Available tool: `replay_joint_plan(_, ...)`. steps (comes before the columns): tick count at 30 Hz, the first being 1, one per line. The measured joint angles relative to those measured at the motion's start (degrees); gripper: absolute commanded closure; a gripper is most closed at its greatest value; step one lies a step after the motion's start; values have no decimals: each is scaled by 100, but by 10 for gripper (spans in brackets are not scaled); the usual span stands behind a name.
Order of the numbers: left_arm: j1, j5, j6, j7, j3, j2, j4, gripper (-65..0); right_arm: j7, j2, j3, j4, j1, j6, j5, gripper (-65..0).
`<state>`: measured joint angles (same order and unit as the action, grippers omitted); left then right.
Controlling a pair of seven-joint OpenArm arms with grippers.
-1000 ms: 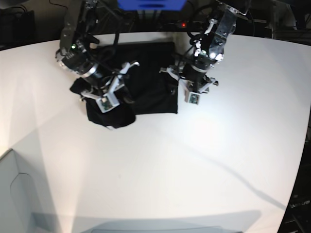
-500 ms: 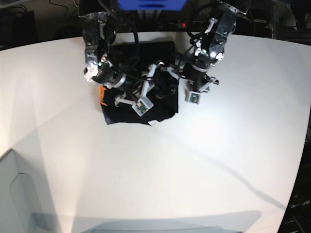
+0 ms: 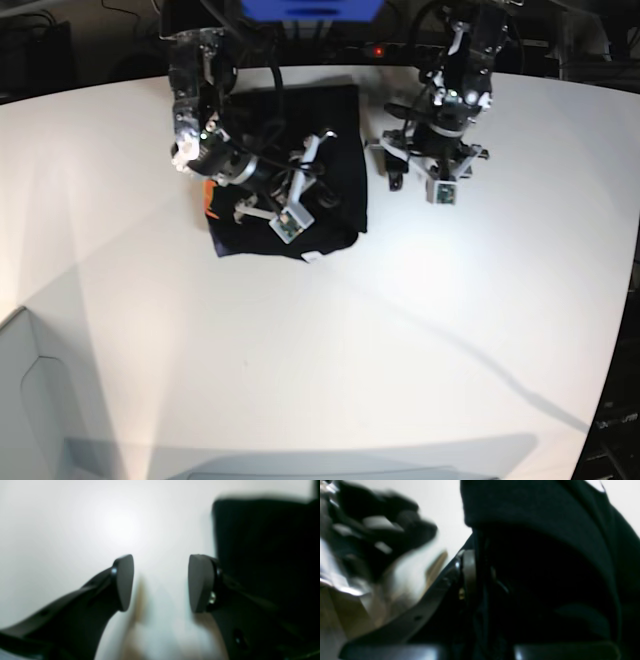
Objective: Fold the T-shirt properly
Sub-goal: 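Fold the other strip end with the right gripper toward the left gripper, then release the right gripper and lift both grippers away from the bundle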
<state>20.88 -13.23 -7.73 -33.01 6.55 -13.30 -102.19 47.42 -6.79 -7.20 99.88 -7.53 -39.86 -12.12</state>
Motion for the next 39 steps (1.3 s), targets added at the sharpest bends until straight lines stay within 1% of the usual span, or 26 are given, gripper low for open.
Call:
replay_joint_plan(2,-61,-31,4,-20,107,98,146,-334,15,-4,-39,177,0,0,35,0)
replay_joint_plan(3,-90,-31,2,-15,105,199,188,-334,-2,-4,-118,249,-4,0,24,0)
replay_joint_plan(5,-127,-33,2,0,109,284,221,-334,-2,-9,-304,256,2,0,9,0)
replay_joint_plan(11,-136,-26,2,11,105,267,238,-334,-48,-33,-573,-382,52,0,9,0)
replay_joint_plan(14,-140,-28,2,20,94,267,232,-334,-306,-83,-533,-761,201,2,-31,0)
replay_joint_plan(18,-122,-26,2,4,94,232,157,-334,-264,-72,-546,-955,323,2,-11,-2)
replay_joint_plan(20,-103,-28,2,-2,94,216,96,-334,-260,-72,-553,-951,323,0,-11,-57)
replay_joint_plan(24,107,-55,2,-31,-76,227,-153,-334,-245,-72,-551,-909,315,0,-4,-252)
replay_joint_plan(26,238,-42,4,-15,-289,243,-339,-334,-251,-72,-533,-671,238,0,-7,-327)
replay_joint_plan(28,348,-28,4,-28,-490,205,-490,-334,-243,-72,-529,-260,79,0,-11,-371)
replay_joint_plan(29,431,-28,7,-24,-636,210,-581,-334,-223,-72,-531,-55,15,0,22,-383)
replay_joint_plan(31,638,-35,4,7,-944,236,-750,-334,-236,-35,-531,409,-101,0,17,-385)
replay_joint_plan(34,970,-26,7,-22,-1469,236,-863,-334,-278,144,-505,973,-236,0,-4,-385)
replay_joint_plan(37,1086,-31,13,-42,-1937,245,-876,-334,-234,286,-501,1325,-424,2,13,-385)
replay_joint_plan(39,1102,-33,17,0,-2168,282,-887,-334,-273,350,-267,1392,-509,0,-81,-385)
